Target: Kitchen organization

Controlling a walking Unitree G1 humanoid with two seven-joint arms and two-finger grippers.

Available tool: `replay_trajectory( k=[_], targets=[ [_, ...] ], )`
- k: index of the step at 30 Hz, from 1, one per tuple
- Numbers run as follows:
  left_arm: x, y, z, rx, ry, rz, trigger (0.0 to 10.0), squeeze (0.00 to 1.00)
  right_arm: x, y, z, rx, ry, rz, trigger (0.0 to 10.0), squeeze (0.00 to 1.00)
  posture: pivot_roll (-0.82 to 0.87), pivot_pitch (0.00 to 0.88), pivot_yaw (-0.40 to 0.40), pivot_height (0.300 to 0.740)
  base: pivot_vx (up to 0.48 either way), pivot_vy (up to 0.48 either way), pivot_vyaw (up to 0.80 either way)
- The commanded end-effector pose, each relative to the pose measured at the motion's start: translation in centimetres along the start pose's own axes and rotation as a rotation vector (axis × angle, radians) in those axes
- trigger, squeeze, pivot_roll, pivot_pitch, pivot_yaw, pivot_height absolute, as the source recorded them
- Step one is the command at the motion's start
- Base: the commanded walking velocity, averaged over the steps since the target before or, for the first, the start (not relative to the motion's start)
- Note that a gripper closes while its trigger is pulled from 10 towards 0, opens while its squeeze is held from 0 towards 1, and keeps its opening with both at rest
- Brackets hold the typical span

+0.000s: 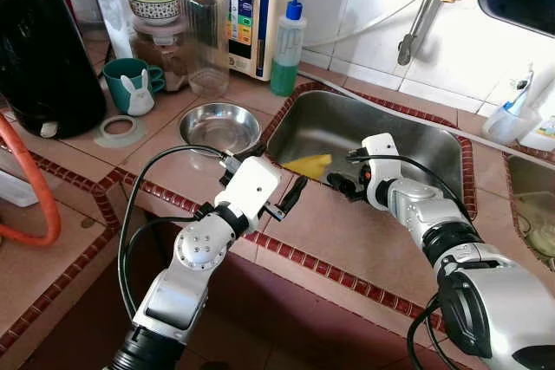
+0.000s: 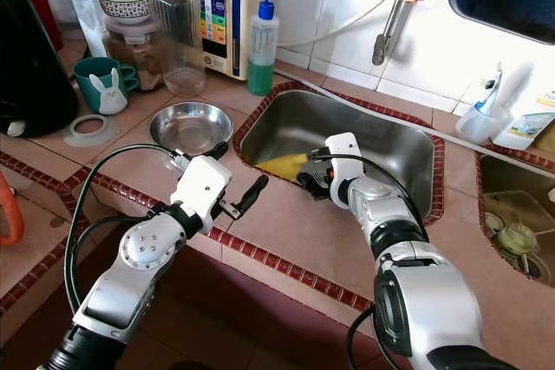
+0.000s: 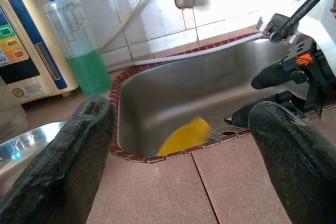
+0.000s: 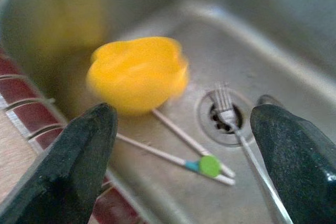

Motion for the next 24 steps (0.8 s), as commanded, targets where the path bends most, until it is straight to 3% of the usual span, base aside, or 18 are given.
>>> replay_trajectory(
  k=[1,2,5,6,7,8,9,11,16,20,24],
  targets=[
    [0.2,0.1,0.3,0.006,0.000,0.005,10.0,0.85,-0.3,1.3,1.1,-0.011,-0.036,0.051,10.0,0.00,0.36,0.000,-0.099,0.740,0.000,0.000,0.00],
    [0.2,0.1,0.1,0.012,0.015,0.009,10.0,0.85,-0.4,2.1,1.2,-0.002,-0.038,0.090,10.0,0.00,0.36,0.000,-0.099,0.740,0.000,0.000,0.00],
    [0.2,0.2,-0.9,0.054,0.060,0.011,10.0,0.73,-0.7,3.6,1.7,-0.019,-0.048,0.168,10.0,0.00,0.35,0.000,-0.098,0.740,0.000,0.000,0.00],
    [0.4,0.0,-1.5,0.068,0.079,0.001,10.0,0.62,-0.9,4.2,1.7,-0.008,-0.046,0.207,10.0,0.00,0.34,0.000,-0.098,0.740,0.000,0.000,0.00],
    [0.5,-0.4,-2.3,0.077,0.101,-0.016,10.0,0.60,-1.2,5.0,1.7,0.015,-0.035,0.257,10.0,0.00,0.34,0.000,-0.097,0.740,0.000,0.000,0.00],
    [0.8,-0.6,-3.1,0.079,0.115,-0.028,10.0,0.34,-1.5,5.6,1.2,0.053,-0.006,0.304,10.0,0.00,0.32,0.000,-0.094,0.740,0.000,0.000,0.00],
    [0.9,-0.6,-3.4,0.080,0.119,-0.029,10.0,0.34,-1.6,5.7,1.1,0.063,0.005,0.320,10.0,0.00,0.32,0.000,-0.094,0.740,0.000,0.000,0.00],
    [1.3,-0.5,-4.3,0.090,0.127,-0.033,10.0,0.03,-2.1,6.0,0.5,0.093,0.036,0.358,10.0,0.00,0.31,0.000,-0.090,0.740,0.000,0.000,0.00],
    [3.0,-1.1,-6.4,0.143,0.135,-0.093,10.0,0.00,-4.7,6.1,-1.9,0.164,0.134,0.428,10.0,0.00,0.26,0.000,-0.073,0.740,0.000,0.000,0.00],
    [4.3,-2.4,-6.9,0.199,0.100,-0.168,10.0,0.00,-6.9,5.8,-3.5,0.176,0.168,0.452,10.0,0.00,0.23,0.000,-0.062,0.740,0.000,0.000,0.00],
    [5.6,-3.6,-7.0,0.211,0.039,-0.281,10.0,0.00,-10.0,5.0,-6.3,0.180,0.252,0.439,10.0,0.00,0.18,0.000,-0.039,0.740,0.000,0.000,0.00]
  ],
)
Point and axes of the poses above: a point about 5 cm out from each wrist's last joint towards the gripper, its own x axis pointing out of the wrist towards the gripper, its own y axis along the axis of the wrist's last joint, z = x × y, the point moved 6 cm from there along x, pointing out of the wrist towards the gripper, and after that the axes turned 6 degrees about -x, right-handed, at the moved point
